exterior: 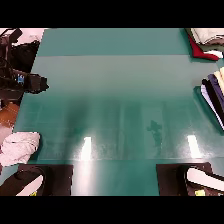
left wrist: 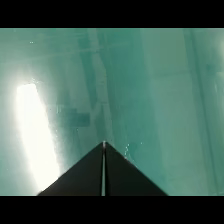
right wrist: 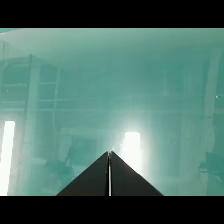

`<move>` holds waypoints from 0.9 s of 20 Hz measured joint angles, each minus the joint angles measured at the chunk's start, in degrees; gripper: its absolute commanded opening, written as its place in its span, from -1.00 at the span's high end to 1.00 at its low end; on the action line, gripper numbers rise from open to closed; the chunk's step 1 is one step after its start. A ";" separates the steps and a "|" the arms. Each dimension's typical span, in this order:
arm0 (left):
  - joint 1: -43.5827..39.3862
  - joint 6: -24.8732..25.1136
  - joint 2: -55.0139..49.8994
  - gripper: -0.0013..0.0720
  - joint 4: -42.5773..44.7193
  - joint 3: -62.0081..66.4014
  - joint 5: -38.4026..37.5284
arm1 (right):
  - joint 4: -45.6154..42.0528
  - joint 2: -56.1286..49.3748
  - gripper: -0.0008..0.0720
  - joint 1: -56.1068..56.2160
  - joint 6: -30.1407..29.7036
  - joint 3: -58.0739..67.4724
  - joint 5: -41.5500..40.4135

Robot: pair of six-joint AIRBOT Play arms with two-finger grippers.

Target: Fold the shirts.

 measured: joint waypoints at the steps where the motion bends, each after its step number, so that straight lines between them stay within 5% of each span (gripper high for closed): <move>1: 0.00 0.00 0.00 0.90 0.02 0.00 0.00 | 0.02 0.00 0.94 0.11 0.00 0.00 -0.02; 15: 0.00 0.00 0.00 0.89 0.04 0.00 0.31 | 0.09 0.02 0.93 0.39 0.00 0.00 -0.17; 17: 0.00 0.11 0.00 -0.54 0.24 0.00 1.75 | 0.09 0.02 0.94 0.39 0.00 0.00 -0.17; 18: 0.00 0.15 0.00 -0.51 0.44 0.00 1.75 | 0.09 0.02 0.93 0.39 0.00 0.00 -0.15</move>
